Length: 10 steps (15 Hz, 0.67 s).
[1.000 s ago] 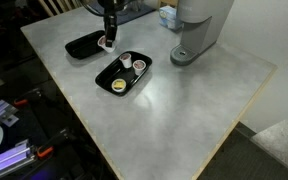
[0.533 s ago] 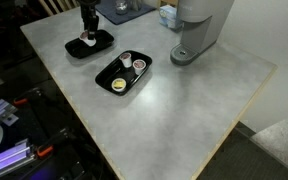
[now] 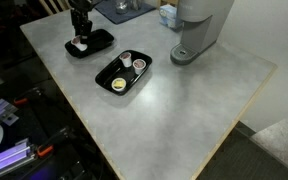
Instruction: Transfer the coffee pods from the box on the right to the box on the left
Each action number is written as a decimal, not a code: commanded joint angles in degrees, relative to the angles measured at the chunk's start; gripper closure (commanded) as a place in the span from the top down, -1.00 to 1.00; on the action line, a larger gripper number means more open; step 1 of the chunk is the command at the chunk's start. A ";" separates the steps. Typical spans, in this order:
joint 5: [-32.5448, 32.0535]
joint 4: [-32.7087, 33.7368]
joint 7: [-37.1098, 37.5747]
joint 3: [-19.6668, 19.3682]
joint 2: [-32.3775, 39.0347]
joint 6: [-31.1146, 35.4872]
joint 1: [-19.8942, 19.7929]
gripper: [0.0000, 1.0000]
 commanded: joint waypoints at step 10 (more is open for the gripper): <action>-2.95 9.02 -2.81 0.69 10.14 -6.68 2.13 -0.46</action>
